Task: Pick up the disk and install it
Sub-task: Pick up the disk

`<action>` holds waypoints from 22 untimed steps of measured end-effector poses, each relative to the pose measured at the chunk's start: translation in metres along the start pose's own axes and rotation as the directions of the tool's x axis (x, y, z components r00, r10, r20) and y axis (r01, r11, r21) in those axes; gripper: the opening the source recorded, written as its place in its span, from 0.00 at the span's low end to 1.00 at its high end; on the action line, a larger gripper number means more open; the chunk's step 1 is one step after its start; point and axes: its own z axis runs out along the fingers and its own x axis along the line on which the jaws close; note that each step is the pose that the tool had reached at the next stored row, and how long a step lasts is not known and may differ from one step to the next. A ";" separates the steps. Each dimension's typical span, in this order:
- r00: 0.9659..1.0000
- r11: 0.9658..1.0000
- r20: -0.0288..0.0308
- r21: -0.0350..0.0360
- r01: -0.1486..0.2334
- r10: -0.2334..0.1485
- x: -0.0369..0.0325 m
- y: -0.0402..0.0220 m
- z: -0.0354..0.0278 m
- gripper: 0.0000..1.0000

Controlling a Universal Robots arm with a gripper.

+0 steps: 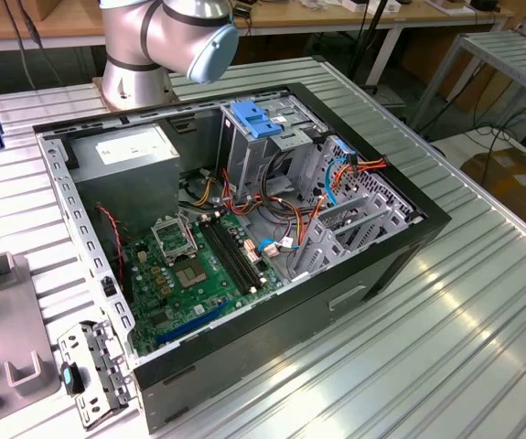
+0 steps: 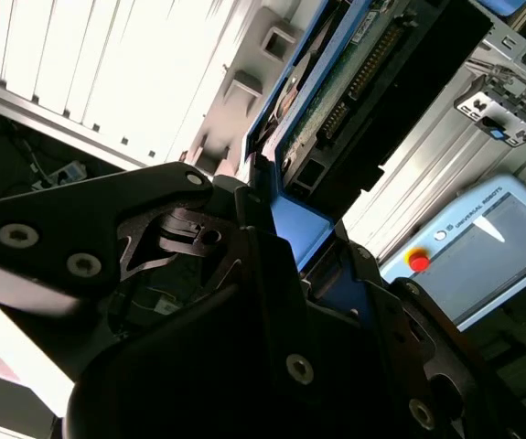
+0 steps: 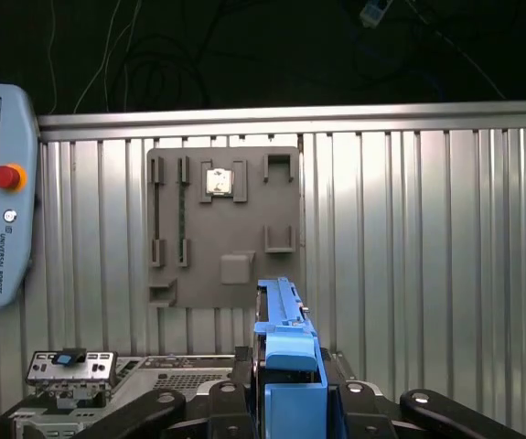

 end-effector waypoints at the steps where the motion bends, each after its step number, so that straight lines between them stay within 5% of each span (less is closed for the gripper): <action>1: 1.000 1.000 0.000 0.000 0.000 0.000 0.0000 -0.0013 0.0000 0.37; 22: 1.000 1.000 0.000 0.000 0.000 0.000 -0.0003 -0.0405 0.0003 0.37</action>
